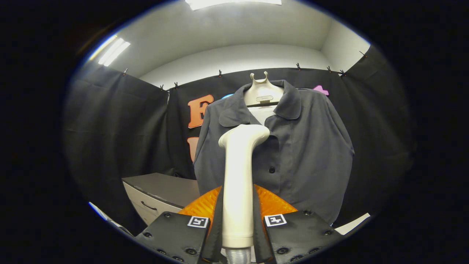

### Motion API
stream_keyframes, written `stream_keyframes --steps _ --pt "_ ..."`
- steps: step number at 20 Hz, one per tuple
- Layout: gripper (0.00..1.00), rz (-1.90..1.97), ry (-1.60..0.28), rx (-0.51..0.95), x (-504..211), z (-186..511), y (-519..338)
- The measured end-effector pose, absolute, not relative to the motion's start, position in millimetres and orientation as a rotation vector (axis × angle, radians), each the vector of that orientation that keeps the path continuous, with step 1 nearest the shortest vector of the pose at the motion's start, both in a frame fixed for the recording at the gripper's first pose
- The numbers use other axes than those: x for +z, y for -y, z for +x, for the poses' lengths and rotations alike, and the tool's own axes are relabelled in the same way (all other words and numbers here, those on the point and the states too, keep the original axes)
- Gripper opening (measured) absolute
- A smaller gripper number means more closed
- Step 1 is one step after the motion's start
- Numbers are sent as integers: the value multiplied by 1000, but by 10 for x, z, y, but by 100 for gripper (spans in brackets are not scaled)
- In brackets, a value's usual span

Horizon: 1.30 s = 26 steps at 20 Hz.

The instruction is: Iron the clothes twice with a garment steamer, once on the left side and once on the right side.

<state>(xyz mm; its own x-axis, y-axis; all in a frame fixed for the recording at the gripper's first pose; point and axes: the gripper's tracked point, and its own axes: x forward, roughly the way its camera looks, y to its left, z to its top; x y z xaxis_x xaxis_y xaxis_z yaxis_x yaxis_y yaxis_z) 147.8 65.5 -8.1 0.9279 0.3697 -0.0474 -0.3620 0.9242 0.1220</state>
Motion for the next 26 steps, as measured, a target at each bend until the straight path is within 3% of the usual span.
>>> stream_keyframes --steps 26 --pt "41 120 -136 356 -939 1215 -653"
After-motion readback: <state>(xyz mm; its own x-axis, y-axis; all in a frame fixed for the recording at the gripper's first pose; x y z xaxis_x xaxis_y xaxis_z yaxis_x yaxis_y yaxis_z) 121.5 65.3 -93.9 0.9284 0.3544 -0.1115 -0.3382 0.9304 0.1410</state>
